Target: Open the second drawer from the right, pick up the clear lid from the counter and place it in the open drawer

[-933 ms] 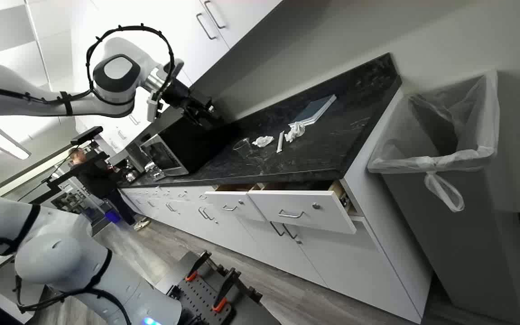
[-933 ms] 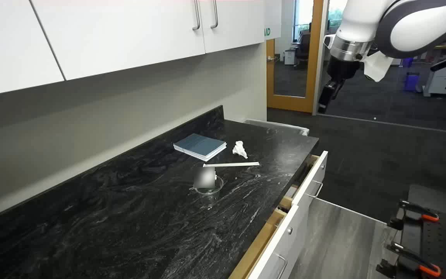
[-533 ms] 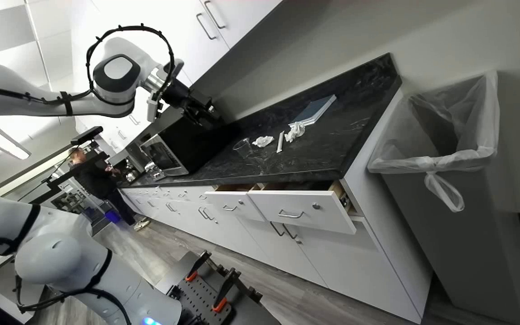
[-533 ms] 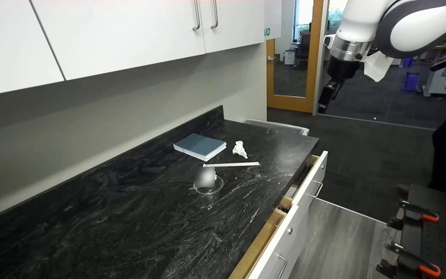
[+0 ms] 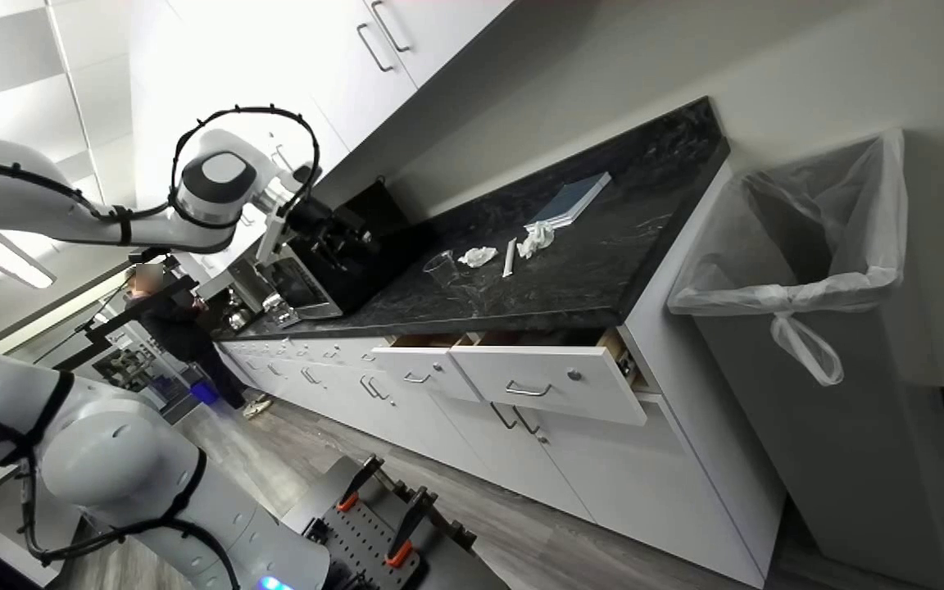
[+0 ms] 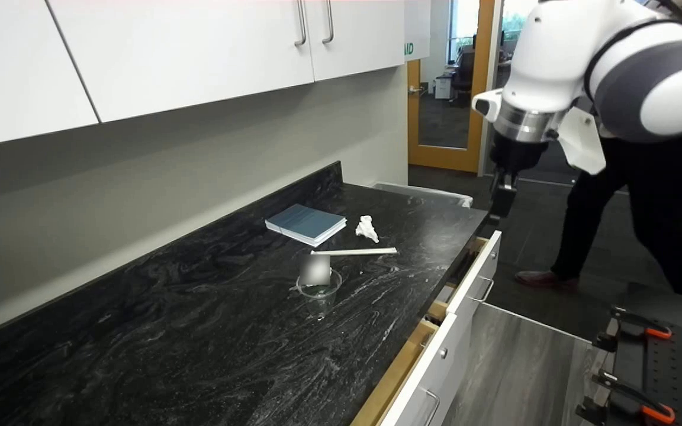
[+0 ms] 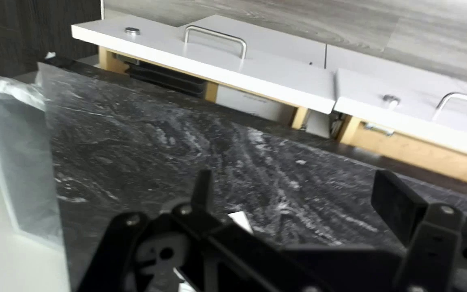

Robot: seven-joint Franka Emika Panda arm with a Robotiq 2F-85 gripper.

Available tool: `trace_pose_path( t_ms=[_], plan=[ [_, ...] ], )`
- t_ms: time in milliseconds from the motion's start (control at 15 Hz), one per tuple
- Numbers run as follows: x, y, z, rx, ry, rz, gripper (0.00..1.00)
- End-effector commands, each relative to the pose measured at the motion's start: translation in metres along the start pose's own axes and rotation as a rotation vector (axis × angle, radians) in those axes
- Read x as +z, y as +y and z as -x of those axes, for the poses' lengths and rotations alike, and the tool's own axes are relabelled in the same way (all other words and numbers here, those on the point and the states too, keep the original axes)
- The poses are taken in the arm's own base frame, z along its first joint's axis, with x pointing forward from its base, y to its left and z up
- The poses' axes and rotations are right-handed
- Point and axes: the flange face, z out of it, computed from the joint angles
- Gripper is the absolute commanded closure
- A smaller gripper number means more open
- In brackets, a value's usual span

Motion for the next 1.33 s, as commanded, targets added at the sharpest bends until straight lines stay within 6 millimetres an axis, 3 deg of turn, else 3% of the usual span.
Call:
trace_pose_path(
  t_ms=[0, 133, 267, 333, 400, 667, 733, 1000, 1267],
  plan=[
    [0.018, -0.098, 0.011, -0.201, -0.015, 0.044, 0.0],
    [0.025, -0.157, 0.022, -0.335, -0.009, 0.079, 0.0],
    [0.027, -0.194, 0.031, -0.428, 0.002, 0.108, 0.0],
    [0.023, -0.175, 0.033, -0.374, -0.015, 0.096, 0.0],
    [0.025, -0.188, 0.038, -0.39, -0.017, 0.096, 0.0],
    [0.026, -0.178, 0.034, -0.37, -0.023, 0.091, 0.0],
    [0.027, -0.186, 0.032, -0.38, -0.014, 0.097, 0.0],
    [0.042, -0.276, 0.055, -0.613, 0.025, 0.175, 0.0],
    [0.075, -0.355, 0.086, -0.841, 0.059, 0.271, 0.0]
  ],
)
